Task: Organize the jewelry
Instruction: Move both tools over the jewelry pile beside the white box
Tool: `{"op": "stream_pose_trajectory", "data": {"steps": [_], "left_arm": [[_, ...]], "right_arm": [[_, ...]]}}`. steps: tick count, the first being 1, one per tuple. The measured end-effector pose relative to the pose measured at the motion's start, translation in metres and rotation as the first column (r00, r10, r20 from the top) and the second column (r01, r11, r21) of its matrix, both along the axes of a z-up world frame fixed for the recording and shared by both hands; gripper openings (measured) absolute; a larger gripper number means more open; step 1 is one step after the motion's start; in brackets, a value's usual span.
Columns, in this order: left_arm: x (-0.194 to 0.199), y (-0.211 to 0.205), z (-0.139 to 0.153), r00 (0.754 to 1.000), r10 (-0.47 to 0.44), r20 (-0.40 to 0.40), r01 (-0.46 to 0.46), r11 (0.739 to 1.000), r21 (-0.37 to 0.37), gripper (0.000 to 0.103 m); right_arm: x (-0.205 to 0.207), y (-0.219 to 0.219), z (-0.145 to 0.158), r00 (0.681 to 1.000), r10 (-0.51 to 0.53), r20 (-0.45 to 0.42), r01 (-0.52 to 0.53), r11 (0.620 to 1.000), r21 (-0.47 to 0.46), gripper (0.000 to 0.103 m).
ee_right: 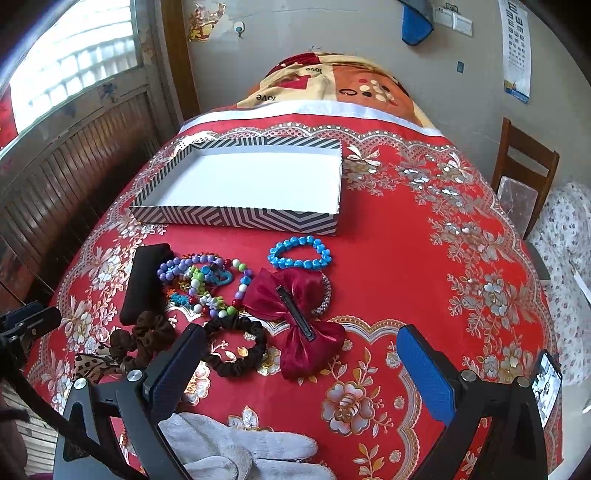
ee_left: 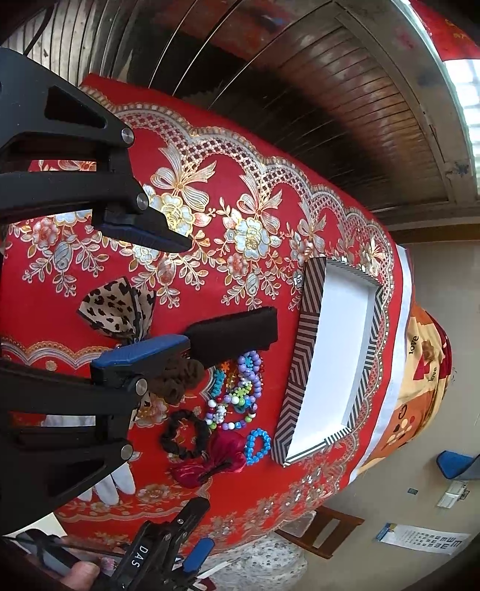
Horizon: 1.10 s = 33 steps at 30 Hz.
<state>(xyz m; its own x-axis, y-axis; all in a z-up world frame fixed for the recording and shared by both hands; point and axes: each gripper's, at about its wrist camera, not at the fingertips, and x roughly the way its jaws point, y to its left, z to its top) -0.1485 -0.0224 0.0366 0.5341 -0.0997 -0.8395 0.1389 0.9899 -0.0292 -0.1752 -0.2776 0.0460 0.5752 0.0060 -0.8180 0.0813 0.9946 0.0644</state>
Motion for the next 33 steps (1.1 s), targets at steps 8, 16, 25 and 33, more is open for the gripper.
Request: {"op": "stream_pose_trajectory", "data": {"steps": [8, 16, 25, 33], "left_arm": [[-0.002, -0.005, -0.003, 1.000, -0.026, -0.016, 0.026, 1.000, -0.007, 0.046], [-0.002, -0.006, -0.005, 0.999, -0.030, -0.026, 0.030, 1.000, -0.008, 0.046], [0.001, -0.012, -0.008, 0.998, -0.051, -0.043, 0.051, 0.999, -0.008, 0.046], [0.006, -0.013, -0.012, 0.995, -0.080, -0.064, 0.079, 0.997, -0.011, 0.046]], "right_arm": [[0.000, -0.001, 0.000, 1.000, 0.003, -0.001, -0.003, 1.000, -0.006, 0.102], [-0.001, -0.006, -0.006, 1.000, 0.004, -0.020, -0.003, 1.000, 0.005, 0.102], [0.001, -0.003, -0.009, 0.999, 0.007, -0.034, -0.007, 1.000, 0.002, 0.102], [0.004, -0.002, -0.014, 0.999, 0.006, -0.051, -0.005, 1.000, 0.018, 0.102]]}}
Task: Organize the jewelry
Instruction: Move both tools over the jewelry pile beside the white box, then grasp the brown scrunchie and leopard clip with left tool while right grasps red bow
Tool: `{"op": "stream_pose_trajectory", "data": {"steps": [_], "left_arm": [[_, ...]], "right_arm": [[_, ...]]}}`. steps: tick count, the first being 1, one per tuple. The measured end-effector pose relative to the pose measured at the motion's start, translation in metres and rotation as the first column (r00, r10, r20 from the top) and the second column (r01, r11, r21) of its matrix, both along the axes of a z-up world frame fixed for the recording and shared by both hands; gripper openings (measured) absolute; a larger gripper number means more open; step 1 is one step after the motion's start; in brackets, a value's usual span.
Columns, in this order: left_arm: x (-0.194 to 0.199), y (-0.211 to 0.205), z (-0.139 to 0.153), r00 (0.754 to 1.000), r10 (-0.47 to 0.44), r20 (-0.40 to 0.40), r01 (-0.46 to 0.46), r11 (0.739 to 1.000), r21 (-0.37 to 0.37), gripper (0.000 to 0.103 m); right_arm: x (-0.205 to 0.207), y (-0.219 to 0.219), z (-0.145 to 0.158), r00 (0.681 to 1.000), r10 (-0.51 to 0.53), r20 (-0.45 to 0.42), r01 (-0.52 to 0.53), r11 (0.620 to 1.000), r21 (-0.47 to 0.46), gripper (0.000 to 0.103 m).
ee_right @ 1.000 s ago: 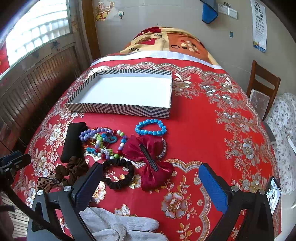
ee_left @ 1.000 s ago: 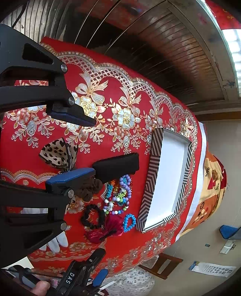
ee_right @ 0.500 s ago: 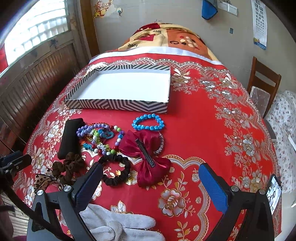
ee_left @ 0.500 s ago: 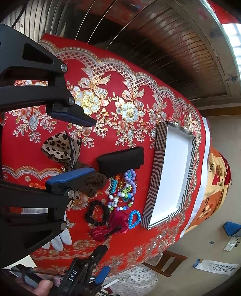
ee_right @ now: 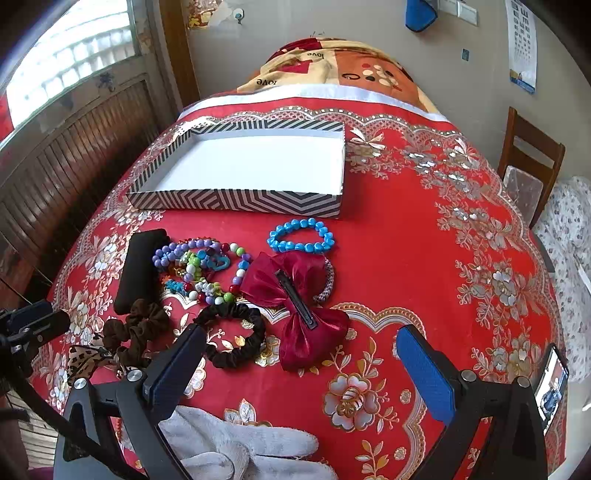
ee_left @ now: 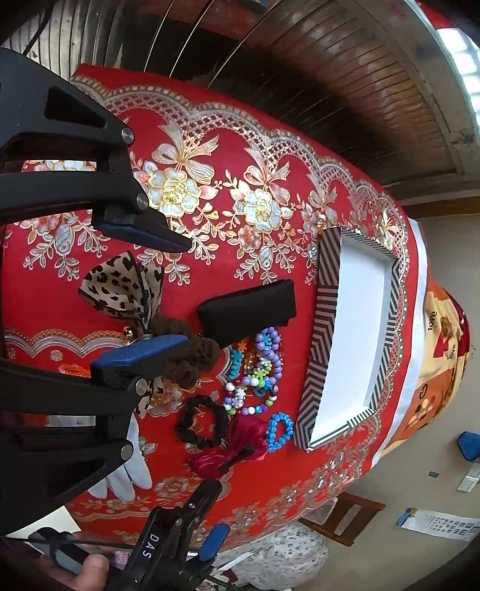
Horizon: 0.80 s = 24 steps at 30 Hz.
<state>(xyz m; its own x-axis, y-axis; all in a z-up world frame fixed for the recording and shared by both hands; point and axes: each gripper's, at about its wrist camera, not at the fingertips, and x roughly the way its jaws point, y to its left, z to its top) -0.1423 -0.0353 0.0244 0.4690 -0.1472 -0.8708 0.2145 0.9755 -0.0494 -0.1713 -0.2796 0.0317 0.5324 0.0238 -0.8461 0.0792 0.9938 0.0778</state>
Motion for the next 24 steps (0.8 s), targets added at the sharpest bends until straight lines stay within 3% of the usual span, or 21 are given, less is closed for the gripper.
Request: {"op": "stream_pose_trajectory", "data": {"steps": [12, 16, 20, 24], "left_arm": [[0.015, 0.008, 0.001, 1.000, -0.018, -0.005, 0.018, 1.000, -0.025, 0.046], [0.025, 0.017, -0.006, 0.997, -0.049, -0.057, 0.045, 0.996, -0.071, 0.046], [0.025, 0.014, -0.018, 0.991, -0.096, -0.088, 0.093, 0.995, -0.039, 0.046], [0.024, 0.009, -0.025, 0.983, -0.141, -0.115, 0.132, 0.988, -0.078, 0.046]], "right_arm": [[0.011, 0.002, -0.005, 1.000, 0.023, -0.017, -0.023, 1.000, 0.000, 0.102], [0.012, -0.012, -0.004, 1.000, 0.011, -0.005, -0.011, 1.000, 0.022, 0.102], [0.013, -0.025, -0.009, 1.000, -0.005, -0.025, 0.007, 0.998, 0.066, 0.102], [0.012, -0.027, -0.014, 1.000, 0.008, -0.026, -0.006, 0.998, 0.068, 0.102]]}}
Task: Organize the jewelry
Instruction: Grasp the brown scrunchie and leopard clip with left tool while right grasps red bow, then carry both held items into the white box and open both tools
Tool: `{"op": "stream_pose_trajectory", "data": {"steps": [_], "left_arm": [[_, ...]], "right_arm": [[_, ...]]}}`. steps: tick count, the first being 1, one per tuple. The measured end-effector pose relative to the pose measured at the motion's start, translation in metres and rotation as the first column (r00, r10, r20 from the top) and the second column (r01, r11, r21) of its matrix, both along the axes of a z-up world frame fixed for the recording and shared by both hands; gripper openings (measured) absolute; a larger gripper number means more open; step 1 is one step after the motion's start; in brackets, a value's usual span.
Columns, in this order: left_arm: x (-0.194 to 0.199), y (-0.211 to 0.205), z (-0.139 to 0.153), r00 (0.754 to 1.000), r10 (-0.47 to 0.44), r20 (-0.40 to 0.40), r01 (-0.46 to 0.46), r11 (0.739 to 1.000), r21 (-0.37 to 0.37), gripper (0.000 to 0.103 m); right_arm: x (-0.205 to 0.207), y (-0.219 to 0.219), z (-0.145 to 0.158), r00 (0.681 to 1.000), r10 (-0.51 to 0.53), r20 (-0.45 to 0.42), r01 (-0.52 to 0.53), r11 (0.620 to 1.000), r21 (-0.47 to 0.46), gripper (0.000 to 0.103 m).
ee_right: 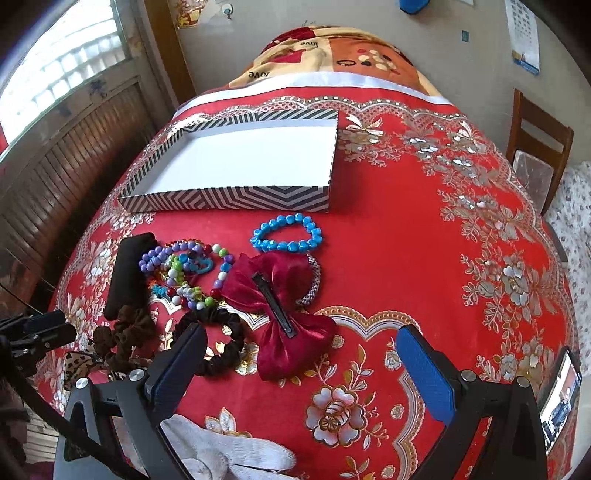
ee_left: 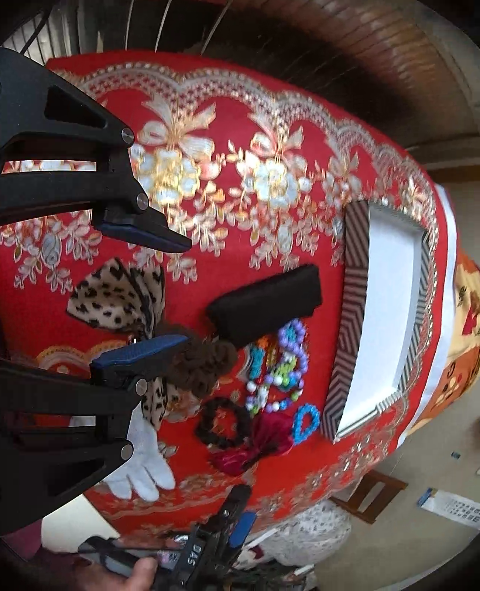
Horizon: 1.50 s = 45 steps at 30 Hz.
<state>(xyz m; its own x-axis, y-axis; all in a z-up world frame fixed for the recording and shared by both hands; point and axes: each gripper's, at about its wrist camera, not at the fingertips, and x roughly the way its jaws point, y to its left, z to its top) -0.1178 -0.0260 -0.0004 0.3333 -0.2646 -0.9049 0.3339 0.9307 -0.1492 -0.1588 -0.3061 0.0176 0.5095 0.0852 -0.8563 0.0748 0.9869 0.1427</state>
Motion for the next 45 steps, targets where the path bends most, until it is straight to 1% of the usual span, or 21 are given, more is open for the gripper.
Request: {"op": "stream_pose_trajectory", "data": {"steps": [1, 4, 8, 10, 12, 14, 16, 18, 19, 20, 21, 22, 23, 24, 26, 27, 29, 34, 39, 42, 45], "left_arm": [[0.000, -0.002, 0.000, 1.000, -0.009, -0.002, 0.008, 1.000, -0.009, 0.046], [0.001, -0.008, -0.002, 0.999, -0.039, -0.002, 0.039, 0.999, -0.037, 0.057], [0.004, -0.018, -0.010, 0.997, -0.073, -0.018, 0.072, 0.996, -0.046, 0.058], [0.006, -0.022, -0.016, 0.996, -0.084, -0.032, 0.083, 0.996, -0.036, 0.058], [0.008, -0.027, -0.022, 0.994, -0.098, -0.050, 0.097, 0.995, -0.031, 0.058], [0.008, -0.030, -0.027, 0.993, -0.103, -0.061, 0.102, 0.994, -0.025, 0.058], [0.009, -0.032, -0.032, 0.992, -0.099, -0.073, 0.097, 0.995, -0.026, 0.058], [0.011, -0.032, -0.036, 0.992, -0.095, -0.088, 0.092, 0.995, -0.041, 0.058], [0.012, -0.032, -0.038, 0.991, -0.092, -0.094, 0.088, 0.995, -0.044, 0.057], [0.012, -0.032, -0.039, 0.991, -0.088, -0.101, 0.084, 0.995, -0.049, 0.054], [0.013, -0.032, -0.041, 0.990, -0.088, -0.110, 0.083, 0.995, -0.056, 0.050], [0.013, -0.033, -0.042, 0.989, -0.090, -0.119, 0.084, 0.995, -0.057, 0.043], [0.013, -0.034, -0.043, 0.988, -0.090, -0.124, 0.084, 0.995, -0.055, 0.037], [0.013, -0.034, -0.044, 0.988, -0.089, -0.127, 0.082, 0.995, -0.053, 0.036], [0.013, -0.033, -0.046, 0.988, -0.083, -0.133, 0.075, 0.995, -0.065, 0.026], [0.013, -0.032, -0.045, 0.987, -0.081, -0.137, 0.071, 0.995, -0.074, 0.025], [0.012, -0.031, -0.042, 0.988, -0.076, -0.132, 0.066, 0.995, -0.078, 0.019], [0.005, -0.024, -0.022, 0.991, -0.085, -0.099, 0.076, 0.992, -0.099, 0.014], [0.002, -0.014, 0.012, 0.995, -0.091, -0.051, 0.083, 0.987, -0.135, 0.014], [0.006, -0.008, 0.030, 0.996, -0.087, -0.035, 0.080, 0.983, -0.168, 0.014], [0.013, -0.006, 0.046, 0.997, -0.077, -0.020, 0.071, 0.979, -0.193, 0.014]], "right_arm": [[-0.001, 0.000, -0.001, 1.000, 0.007, 0.002, -0.007, 1.000, 0.003, 0.100], [0.003, -0.002, -0.004, 1.000, 0.024, -0.004, -0.024, 1.000, 0.005, 0.098], [0.014, -0.003, -0.009, 0.999, 0.044, -0.010, -0.044, 0.999, -0.001, 0.086], [0.020, -0.004, -0.012, 0.999, 0.047, -0.013, -0.047, 0.999, 0.005, 0.085], [0.025, -0.005, -0.016, 0.998, 0.055, -0.028, -0.054, 0.998, 0.017, 0.078], [0.029, -0.003, -0.019, 0.996, 0.075, -0.036, -0.074, 0.997, 0.034, 0.067], [0.032, 0.001, -0.021, 0.994, 0.100, -0.040, -0.099, 0.995, 0.026, 0.064], [0.036, 0.007, -0.024, 0.991, 0.127, -0.042, -0.126, 0.992, 0.010, 0.059], [0.038, 0.009, -0.026, 0.989, 0.139, -0.046, -0.139, 0.990, 0.005, 0.053], [0.040, 0.011, -0.029, 0.988, 0.148, -0.052, -0.148, 0.989, -0.001, 0.047], [0.041, 0.011, -0.032, 0.987, 0.151, -0.056, -0.152, 0.988, -0.006, 0.045], [0.042, 0.011, -0.035, 0.987, 0.151, -0.060, -0.152, 0.988, -0.012, 0.041], [0.042, 0.010, -0.038, 0.987, 0.149, -0.063, -0.150, 0.989, -0.010, 0.038], [0.043, 0.009, -0.040, 0.987, 0.150, -0.064, -0.150, 0.989, 0.001, 0.037], [0.041, 0.008, -0.044, 0.986, 0.154, -0.064, -0.154, 0.988, 0.012, 0.033], [0.040, 0.008, -0.045, 0.985, 0.159, -0.064, -0.159, 0.987, 0.003, 0.031], [0.037, 0.007, -0.044, 0.985, 0.160, -0.058, -0.160, 0.987, 0.005, 0.018], [0.029, 0.001, -0.026, 0.989, 0.145, -0.013, -0.144, 0.989, 0.043, 0.016], [0.020, -0.003, 0.001, 0.989, 0.141, 0.038, -0.144, 0.987, 0.075, 0.016], [0.017, -0.008, 0.017, 0.989, 0.128, 0.074, -0.137, 0.982, 0.129, 0.016], [0.018, -0.016, 0.029, 0.990, 0.101, 0.100, -0.120, 0.971, 0.208, 0.016]]}}
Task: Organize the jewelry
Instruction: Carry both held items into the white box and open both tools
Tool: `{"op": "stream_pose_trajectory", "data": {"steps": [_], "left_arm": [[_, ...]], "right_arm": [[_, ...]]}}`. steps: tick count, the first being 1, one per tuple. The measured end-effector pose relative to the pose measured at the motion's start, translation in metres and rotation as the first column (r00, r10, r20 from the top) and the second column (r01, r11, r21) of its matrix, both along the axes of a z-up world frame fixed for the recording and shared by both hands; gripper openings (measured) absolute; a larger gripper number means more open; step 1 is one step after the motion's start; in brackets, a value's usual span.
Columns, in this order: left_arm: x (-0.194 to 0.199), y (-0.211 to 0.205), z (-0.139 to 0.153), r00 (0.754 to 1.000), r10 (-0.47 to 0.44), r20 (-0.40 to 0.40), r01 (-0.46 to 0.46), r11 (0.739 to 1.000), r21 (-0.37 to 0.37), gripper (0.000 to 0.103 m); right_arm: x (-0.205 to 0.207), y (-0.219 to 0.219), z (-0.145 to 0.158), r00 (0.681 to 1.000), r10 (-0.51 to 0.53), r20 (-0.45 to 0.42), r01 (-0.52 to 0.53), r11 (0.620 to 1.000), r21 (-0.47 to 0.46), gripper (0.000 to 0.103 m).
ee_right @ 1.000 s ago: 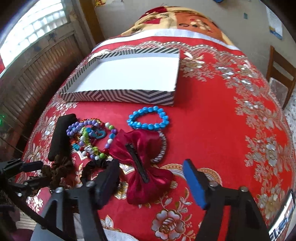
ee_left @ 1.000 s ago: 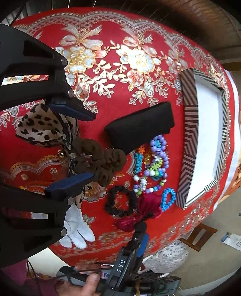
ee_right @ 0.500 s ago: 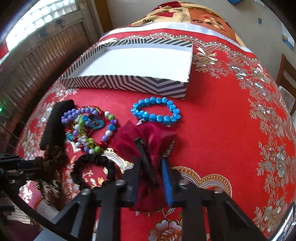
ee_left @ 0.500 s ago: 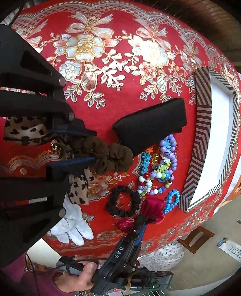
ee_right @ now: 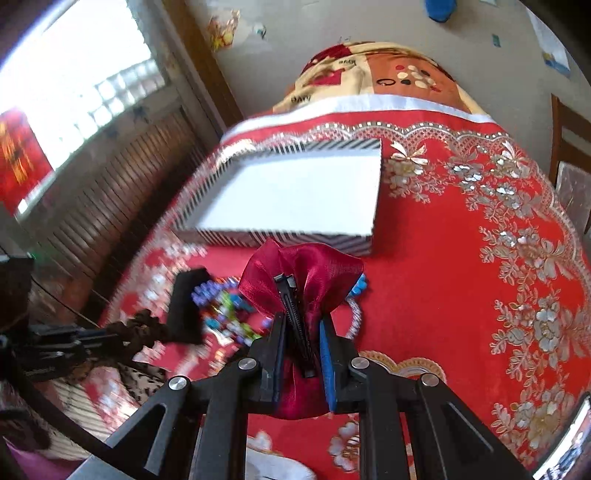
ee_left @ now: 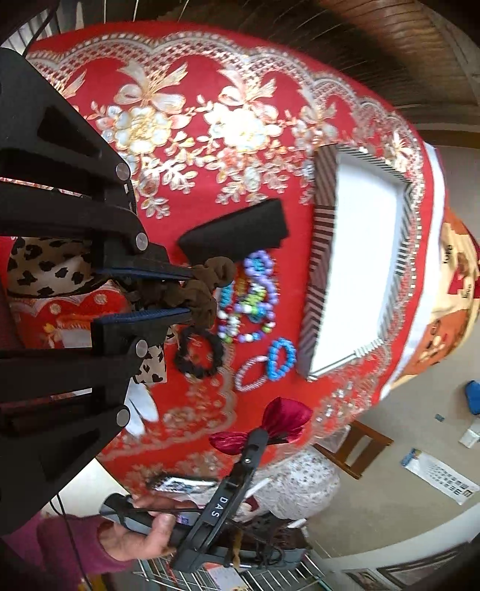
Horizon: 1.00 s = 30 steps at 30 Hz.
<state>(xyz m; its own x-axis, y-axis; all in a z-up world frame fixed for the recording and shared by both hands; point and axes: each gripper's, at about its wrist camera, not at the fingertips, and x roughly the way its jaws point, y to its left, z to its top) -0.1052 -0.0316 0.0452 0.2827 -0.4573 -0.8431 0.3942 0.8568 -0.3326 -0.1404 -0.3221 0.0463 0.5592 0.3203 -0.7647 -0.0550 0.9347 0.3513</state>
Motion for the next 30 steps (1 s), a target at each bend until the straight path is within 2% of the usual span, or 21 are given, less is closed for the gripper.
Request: {"op": "stream_pose_trajectory", "data": {"steps": [3, 10, 15, 23, 30], "left_arm": [[0.009, -0.001, 0.013, 1.000, 0.013, 0.028, -0.012, 1.000, -0.014, 0.014], [0.047, -0.004, 0.027, 0.992, 0.053, 0.116, -0.055, 0.998, 0.010, 0.014], [0.087, -0.006, 0.033, 0.983, 0.093, 0.160, -0.099, 0.995, 0.029, 0.014], [0.151, -0.024, 0.024, 0.972, 0.123, 0.201, -0.144, 0.985, 0.093, 0.014], [0.194, -0.036, -0.007, 0.974, 0.153, 0.165, -0.179, 0.972, 0.152, 0.014]], "right_arm": [[0.004, -0.003, 0.009, 1.000, -0.018, 0.014, 0.018, 0.999, 0.040, 0.016], [0.029, 0.007, 0.024, 0.998, -0.002, 0.059, 0.002, 1.000, 0.003, 0.016], [0.057, 0.008, 0.027, 0.998, 0.005, 0.067, -0.004, 1.000, -0.025, 0.016], [0.117, 0.002, 0.005, 1.000, -0.010, 0.010, 0.011, 1.000, -0.023, 0.016], [0.163, 0.000, -0.029, 0.998, -0.012, -0.058, 0.010, 1.000, -0.020, 0.016]]}}
